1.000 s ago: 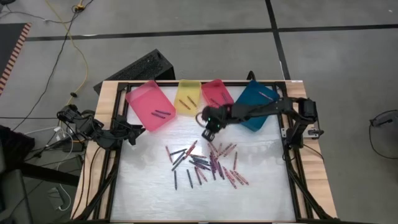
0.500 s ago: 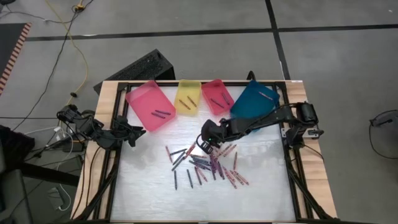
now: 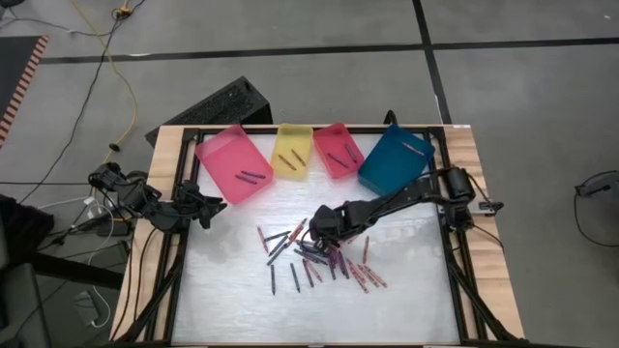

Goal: Sort crayons
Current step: Put the red crayon into the yellow bin

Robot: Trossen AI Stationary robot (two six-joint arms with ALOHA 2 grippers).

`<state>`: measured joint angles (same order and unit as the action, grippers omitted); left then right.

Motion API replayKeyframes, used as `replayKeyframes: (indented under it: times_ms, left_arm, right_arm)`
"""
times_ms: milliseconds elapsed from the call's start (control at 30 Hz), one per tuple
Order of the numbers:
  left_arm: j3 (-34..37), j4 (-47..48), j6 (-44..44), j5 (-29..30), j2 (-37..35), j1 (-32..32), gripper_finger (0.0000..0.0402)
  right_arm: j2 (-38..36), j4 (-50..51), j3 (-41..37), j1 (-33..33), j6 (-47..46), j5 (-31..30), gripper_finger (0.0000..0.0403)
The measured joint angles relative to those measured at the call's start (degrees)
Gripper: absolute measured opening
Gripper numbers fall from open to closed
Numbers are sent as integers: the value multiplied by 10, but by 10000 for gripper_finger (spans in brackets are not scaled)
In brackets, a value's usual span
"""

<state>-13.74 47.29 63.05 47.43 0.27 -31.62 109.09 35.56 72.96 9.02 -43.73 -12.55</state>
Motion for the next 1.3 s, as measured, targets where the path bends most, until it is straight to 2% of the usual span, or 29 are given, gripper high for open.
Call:
replayKeyframes:
  times_ms: [267,567,933,1300]
  left_arm:
    - [0,0,1,10,0,0,165]
    - [0,4,2,30,0,0,165]
    - [0,9,2,38,0,0,165]
    - [0,14,4,40,0,0,165]
  right_arm:
    - [15,-3,1,-2,0,17,71]
    - [16,-8,0,-4,2,25,6]
    - [6,-13,0,-44,62,120,3]
    - [-63,-38,-1,-87,113,133,1]
